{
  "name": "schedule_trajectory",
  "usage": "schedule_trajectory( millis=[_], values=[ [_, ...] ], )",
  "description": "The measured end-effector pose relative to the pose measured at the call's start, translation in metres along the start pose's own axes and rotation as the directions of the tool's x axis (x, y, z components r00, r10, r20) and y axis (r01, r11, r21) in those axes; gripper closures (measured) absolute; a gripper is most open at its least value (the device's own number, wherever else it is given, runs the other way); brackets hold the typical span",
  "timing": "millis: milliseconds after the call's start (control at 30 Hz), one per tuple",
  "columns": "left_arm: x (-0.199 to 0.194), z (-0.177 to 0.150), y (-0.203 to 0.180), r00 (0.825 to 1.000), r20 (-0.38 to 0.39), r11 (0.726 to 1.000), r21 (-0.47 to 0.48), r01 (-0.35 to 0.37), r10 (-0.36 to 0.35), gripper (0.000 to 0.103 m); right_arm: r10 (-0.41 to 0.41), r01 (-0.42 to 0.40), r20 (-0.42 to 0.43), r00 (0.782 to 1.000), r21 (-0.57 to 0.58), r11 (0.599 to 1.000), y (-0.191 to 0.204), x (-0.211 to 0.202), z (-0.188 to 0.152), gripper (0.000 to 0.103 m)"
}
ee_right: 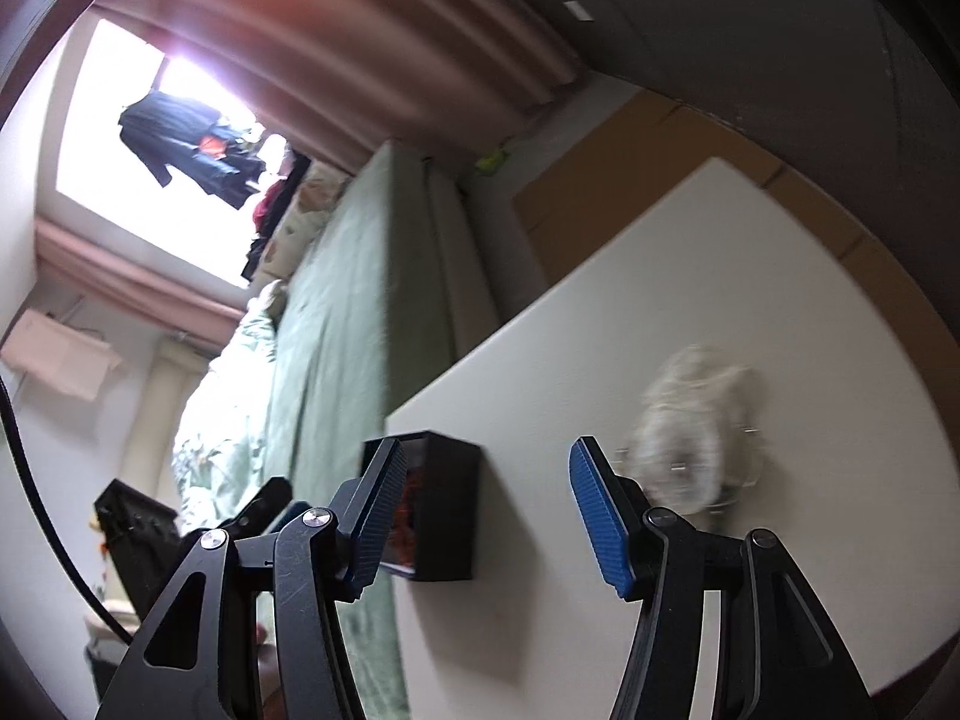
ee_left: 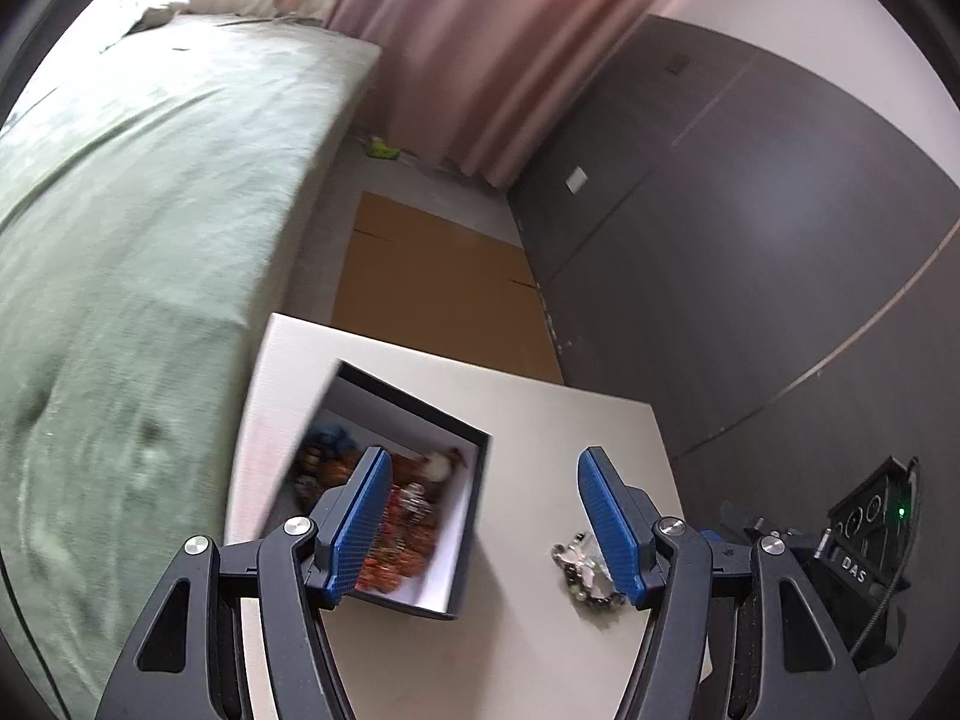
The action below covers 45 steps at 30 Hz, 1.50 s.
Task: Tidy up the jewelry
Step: 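Lower the red string bracelet into the black box and open the right gripper, then grasp the clear plastic bag with the right gripper while the left moves over the pearl bracelet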
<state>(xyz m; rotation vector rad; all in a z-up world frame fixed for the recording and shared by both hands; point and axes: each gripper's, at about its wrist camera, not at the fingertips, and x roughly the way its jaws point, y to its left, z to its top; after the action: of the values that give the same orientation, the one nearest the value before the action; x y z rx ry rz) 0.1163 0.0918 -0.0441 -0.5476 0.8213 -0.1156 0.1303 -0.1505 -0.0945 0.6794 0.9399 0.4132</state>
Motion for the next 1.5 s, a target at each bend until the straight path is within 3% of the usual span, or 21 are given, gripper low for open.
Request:
schedule_trajectory(
  millis=[167,500,533,567,600,633,667,933,1200,1500],
  values=[
    [0.015,-0.009,-0.021,1.0,-0.021,0.999,0.043,-0.008,0.009,0.038,-0.151,0.15,-0.02,0.988,-0.05,0.988,-0.015,-0.002,0.008,0.045],
    [0.039,-0.02,-0.046,0.999,-0.046,0.995,0.101,-0.017,0.022,0.038,-0.217,0.206,-0.154,0.964,-0.084,0.975,-0.042,0.043,0.012,0.048],
    [0.04,-0.02,-0.047,0.999,-0.046,0.995,0.1,-0.019,0.024,0.038,-0.217,0.206,-0.157,0.963,-0.086,0.975,-0.044,0.045,0.013,0.051],
    [0.042,-0.021,-0.047,0.999,-0.047,0.995,0.101,-0.022,0.026,0.038,-0.219,0.205,-0.167,0.961,-0.093,0.974,-0.044,0.049,0.013,0.064],
    [0.043,-0.022,-0.048,0.998,-0.047,0.995,0.102,-0.024,0.029,0.038,-0.221,0.206,-0.18,0.959,-0.099,0.974,-0.045,0.052,0.013,0.085],
    [0.044,-0.022,-0.048,0.998,-0.047,0.994,0.102,-0.026,0.031,0.038,-0.222,0.206,-0.195,0.955,-0.098,0.974,-0.047,0.054,0.013,0.096],
    [0.046,-0.022,-0.048,0.998,-0.047,0.994,0.101,-0.029,0.034,0.038,-0.215,0.2,-0.206,0.955,-0.089,0.976,-0.05,0.054,0.013,0.099],
    [0.06,-0.031,-0.063,0.997,-0.067,0.99,0.132,-0.04,0.049,0.039,-0.089,0.086,-0.088,0.992,-0.03,0.996,-0.049,0.002,0.03,0.1],
    [0.081,-0.049,-0.084,0.992,-0.112,0.979,0.2,-0.04,0.064,0.042,-0.064,0.066,-0.044,0.997,0.047,0.997,-0.064,-0.026,0.04,0.1],
    [0.114,-0.079,-0.114,0.976,-0.207,0.958,0.288,-0.006,0.069,0.053,-0.044,0.044,0.0,0.999,0.108,0.993,-0.074,-0.045,0.044,0.1]
  ],
)
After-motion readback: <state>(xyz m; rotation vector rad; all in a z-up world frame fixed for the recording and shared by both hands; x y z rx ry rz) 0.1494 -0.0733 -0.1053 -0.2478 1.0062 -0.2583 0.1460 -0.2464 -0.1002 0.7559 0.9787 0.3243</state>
